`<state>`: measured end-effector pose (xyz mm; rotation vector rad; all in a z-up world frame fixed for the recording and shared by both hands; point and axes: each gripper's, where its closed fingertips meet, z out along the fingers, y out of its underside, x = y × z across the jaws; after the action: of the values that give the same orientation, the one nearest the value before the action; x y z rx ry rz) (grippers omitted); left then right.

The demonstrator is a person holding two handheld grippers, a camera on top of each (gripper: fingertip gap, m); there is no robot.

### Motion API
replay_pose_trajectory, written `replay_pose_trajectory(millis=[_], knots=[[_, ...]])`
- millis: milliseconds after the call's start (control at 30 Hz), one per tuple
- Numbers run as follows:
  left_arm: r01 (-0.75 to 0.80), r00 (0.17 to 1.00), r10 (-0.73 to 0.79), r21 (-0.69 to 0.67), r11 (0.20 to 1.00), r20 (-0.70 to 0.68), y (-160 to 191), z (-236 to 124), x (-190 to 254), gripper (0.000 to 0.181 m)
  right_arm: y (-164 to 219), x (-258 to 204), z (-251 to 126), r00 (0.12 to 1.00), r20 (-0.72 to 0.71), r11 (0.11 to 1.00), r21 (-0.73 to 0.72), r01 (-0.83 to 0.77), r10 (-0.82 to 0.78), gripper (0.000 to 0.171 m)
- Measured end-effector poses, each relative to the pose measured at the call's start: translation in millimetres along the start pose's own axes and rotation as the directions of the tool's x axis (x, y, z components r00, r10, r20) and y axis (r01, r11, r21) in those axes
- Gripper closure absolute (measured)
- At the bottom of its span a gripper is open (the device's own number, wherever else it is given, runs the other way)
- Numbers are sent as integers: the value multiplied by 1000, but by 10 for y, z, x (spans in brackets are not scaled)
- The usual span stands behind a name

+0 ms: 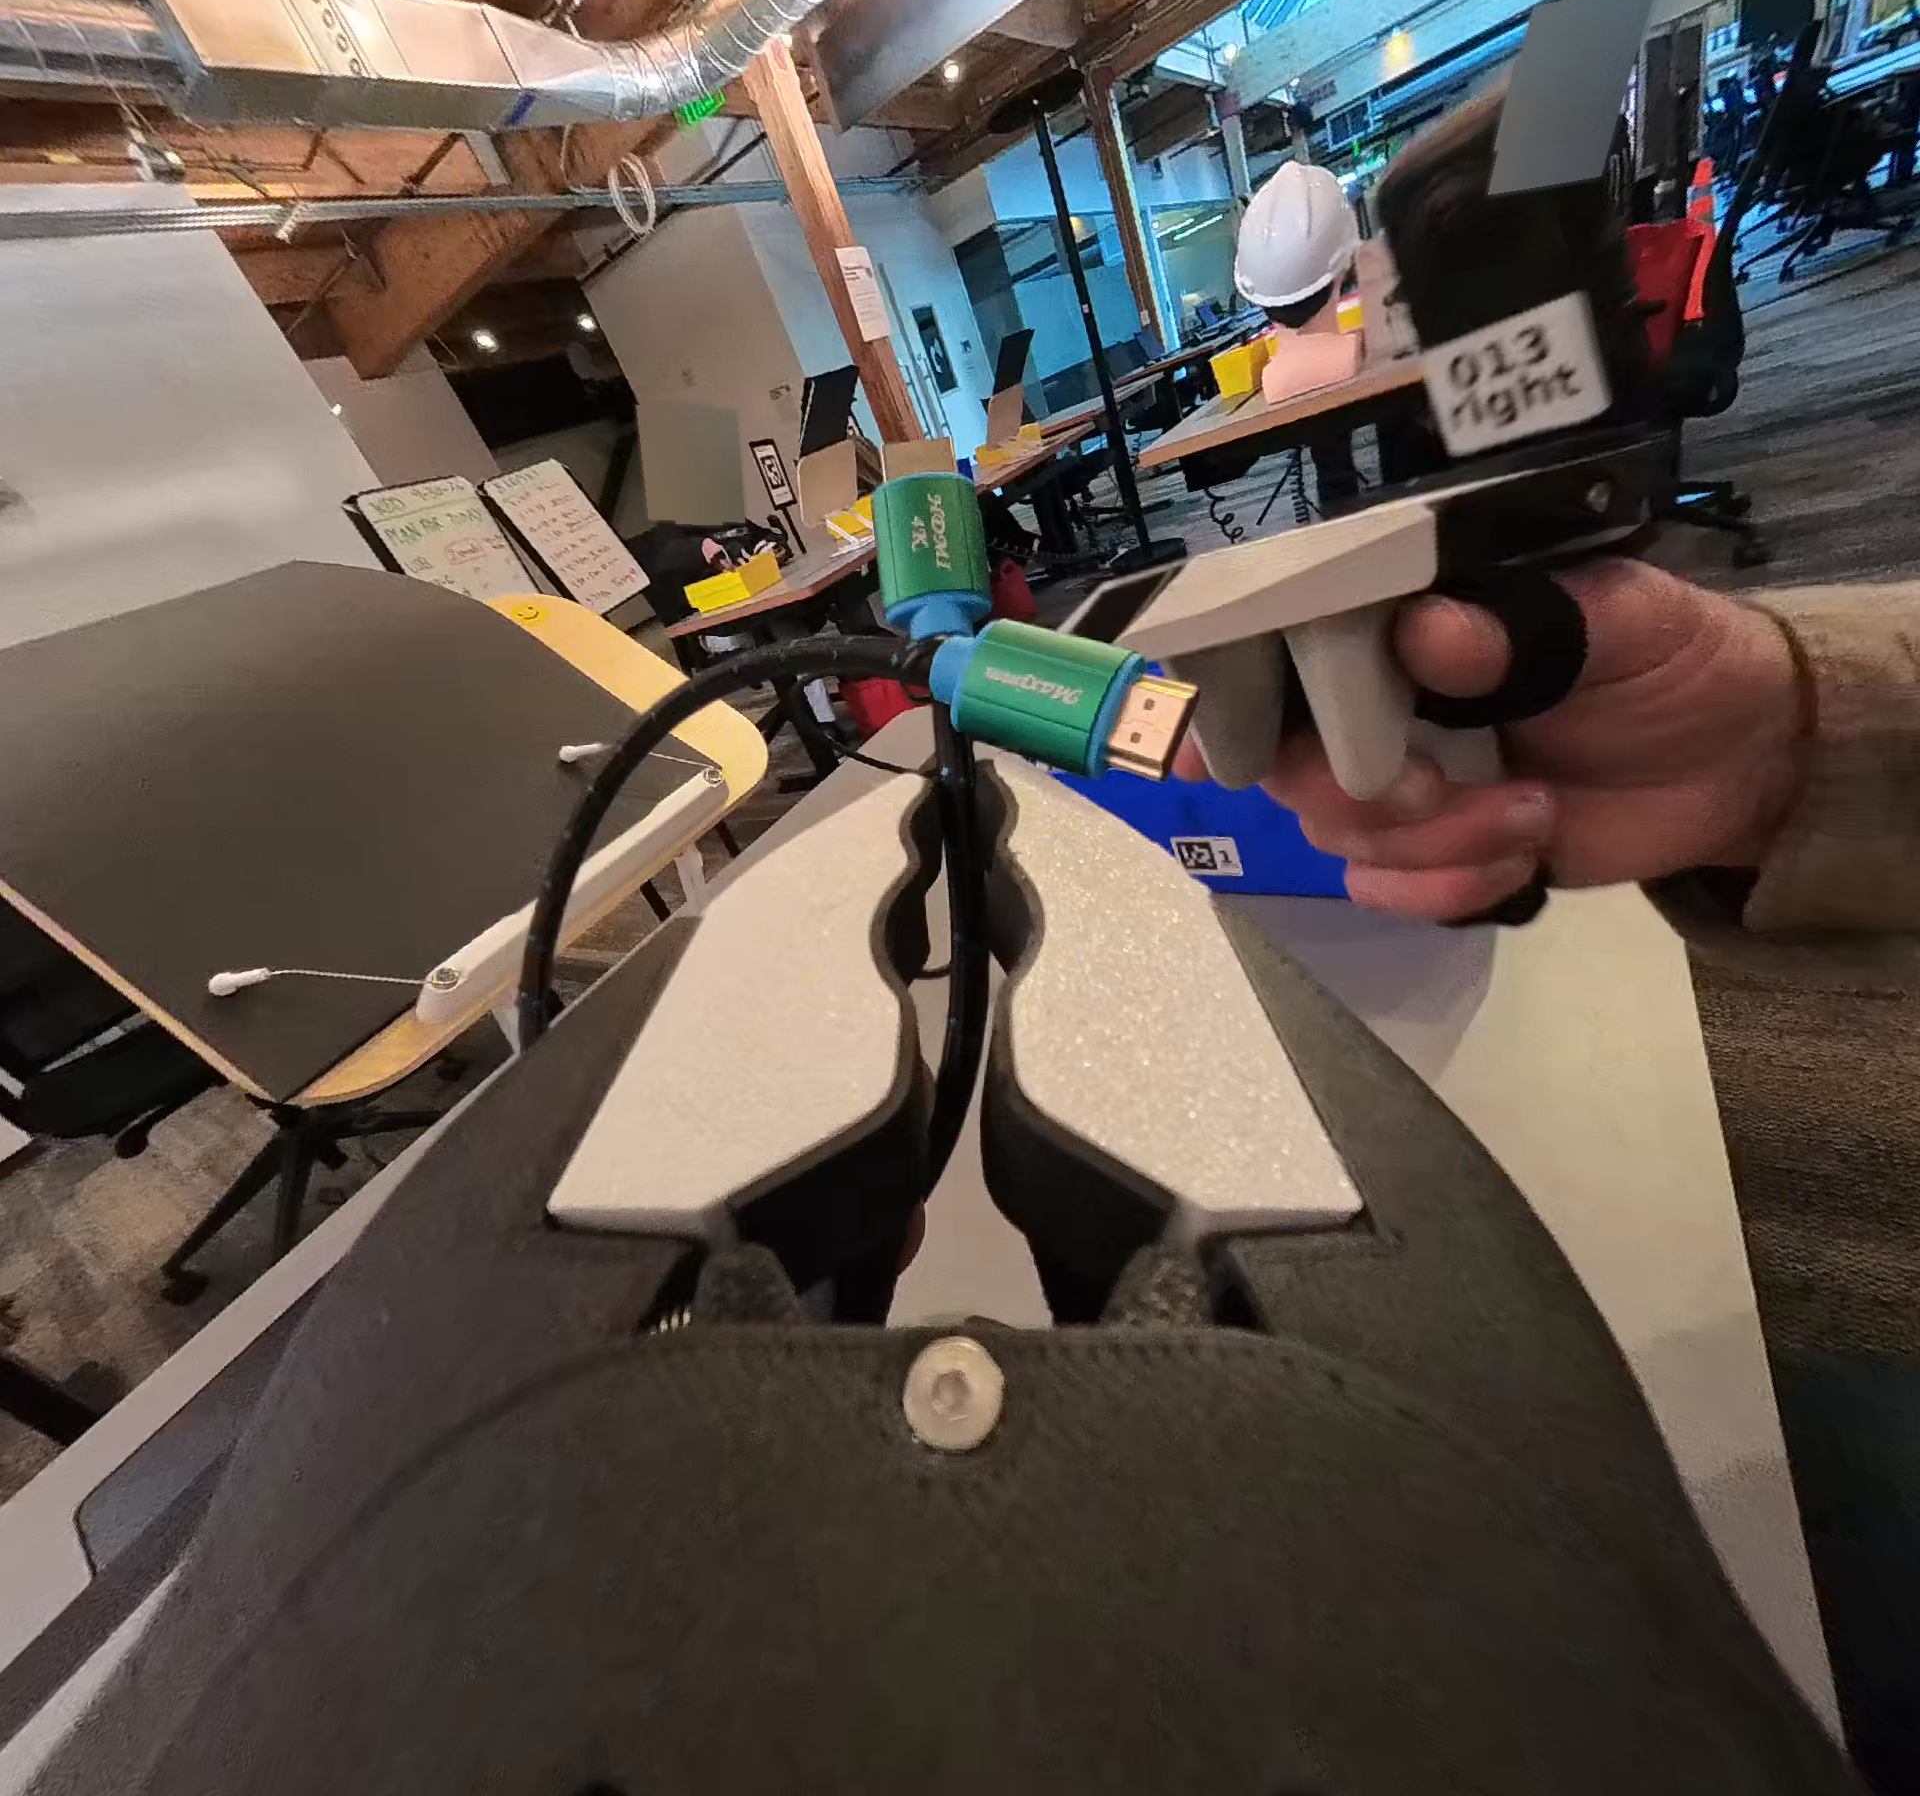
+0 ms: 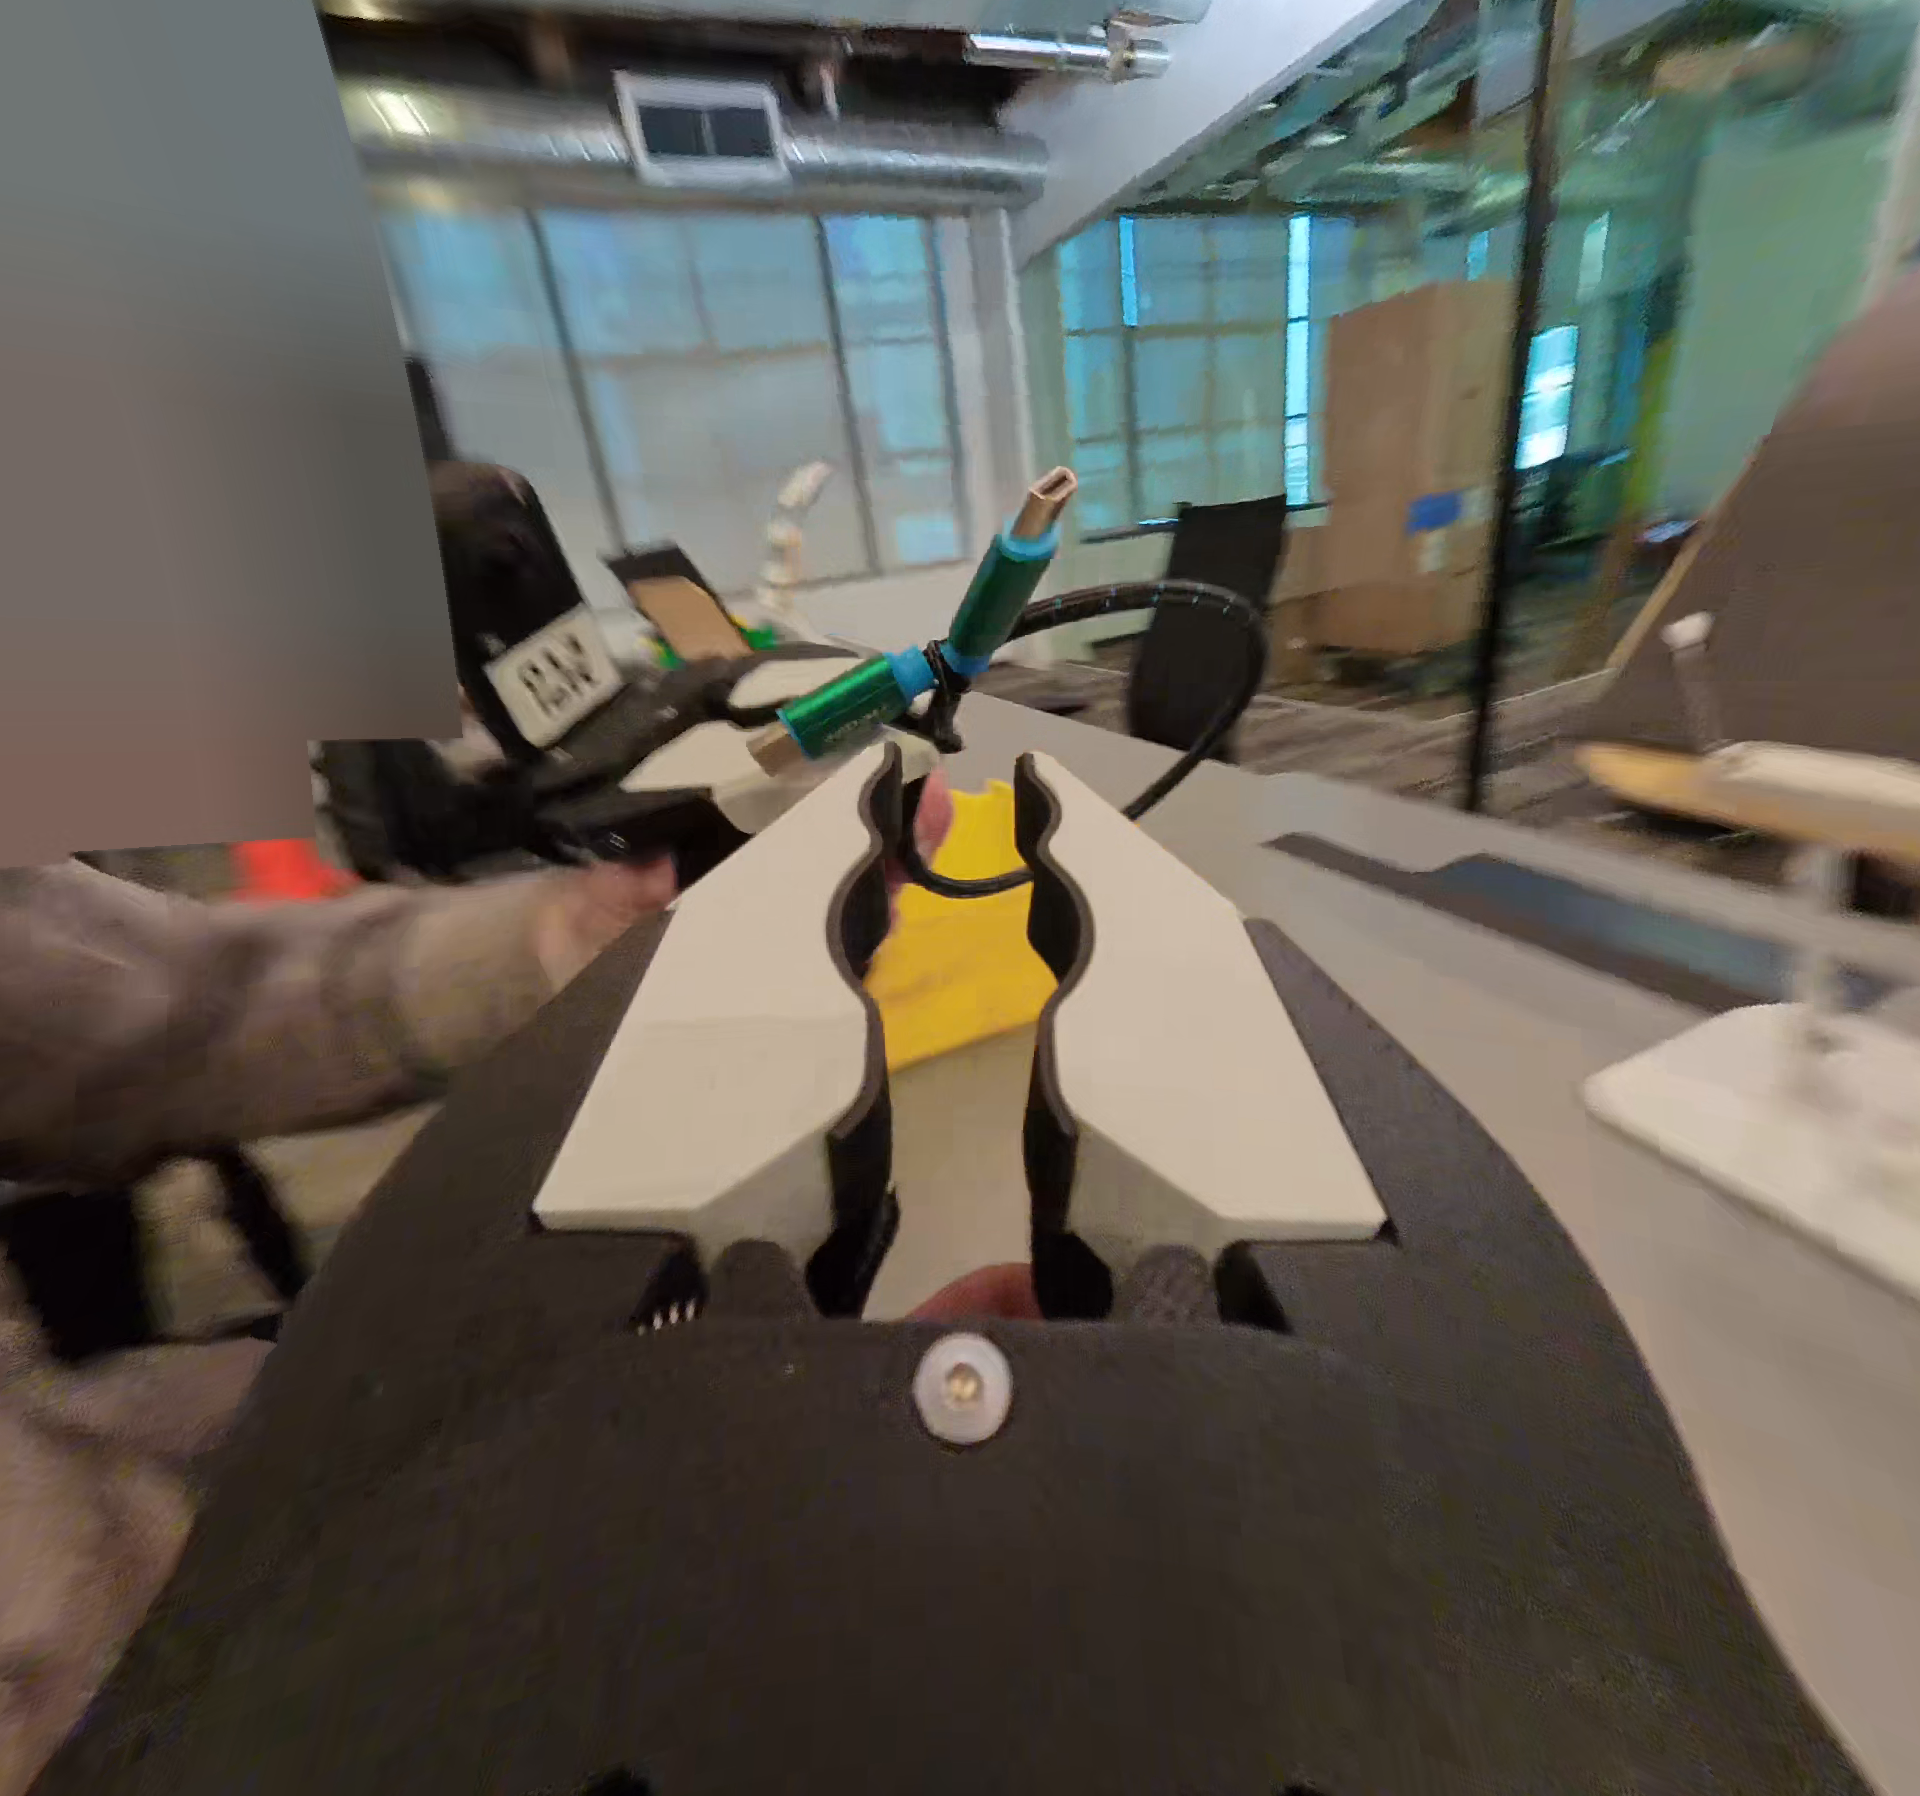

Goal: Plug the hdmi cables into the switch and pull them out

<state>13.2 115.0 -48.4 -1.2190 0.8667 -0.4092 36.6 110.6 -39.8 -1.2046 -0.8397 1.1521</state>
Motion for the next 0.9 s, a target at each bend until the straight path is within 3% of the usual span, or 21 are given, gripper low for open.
replay_pose_trajectory(millis=[100,500,667,900], knots=[[5,1000,-5,-13,1000,-8,37,21,33,176,13,-36,17,992,-28,991,-51,120,-122,157],[-9,1000,9,-16,1000,-6,34,39,81,176,43,-44,57,983,73,986,3,-167,166,166],[-16,1000,16,-13,1000,4,25,33,77,176,48,-39,77,975,79,977,16,-211,209,171],[-44,998,44,-6,999,40,-15,27,64,176,-15,-73,54,924,165,933,43,-357,345,171]])
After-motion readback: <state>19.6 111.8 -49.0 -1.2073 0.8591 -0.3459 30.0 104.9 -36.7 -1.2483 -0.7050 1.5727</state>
